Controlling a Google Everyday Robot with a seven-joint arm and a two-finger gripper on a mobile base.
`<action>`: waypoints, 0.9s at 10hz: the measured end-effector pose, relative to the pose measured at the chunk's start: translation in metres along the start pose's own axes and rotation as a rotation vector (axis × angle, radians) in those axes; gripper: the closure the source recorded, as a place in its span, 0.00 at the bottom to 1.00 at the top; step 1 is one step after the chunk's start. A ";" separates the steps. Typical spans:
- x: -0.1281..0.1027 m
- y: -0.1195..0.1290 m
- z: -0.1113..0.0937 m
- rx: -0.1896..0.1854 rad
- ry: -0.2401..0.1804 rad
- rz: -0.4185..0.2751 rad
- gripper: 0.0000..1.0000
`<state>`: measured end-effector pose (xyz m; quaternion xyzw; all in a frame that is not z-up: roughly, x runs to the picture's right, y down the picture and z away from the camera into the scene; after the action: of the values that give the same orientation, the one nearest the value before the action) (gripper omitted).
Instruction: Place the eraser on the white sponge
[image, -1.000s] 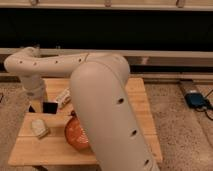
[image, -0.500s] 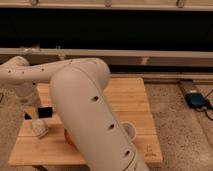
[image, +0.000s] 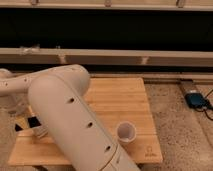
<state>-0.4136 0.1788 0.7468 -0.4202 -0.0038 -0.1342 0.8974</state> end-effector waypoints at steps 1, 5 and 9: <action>-0.001 -0.003 0.007 -0.002 0.014 -0.012 1.00; 0.001 -0.021 0.021 -0.019 0.022 0.012 1.00; 0.009 -0.031 0.026 -0.038 0.017 0.046 1.00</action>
<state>-0.4102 0.1771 0.7881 -0.4358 0.0160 -0.1168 0.8923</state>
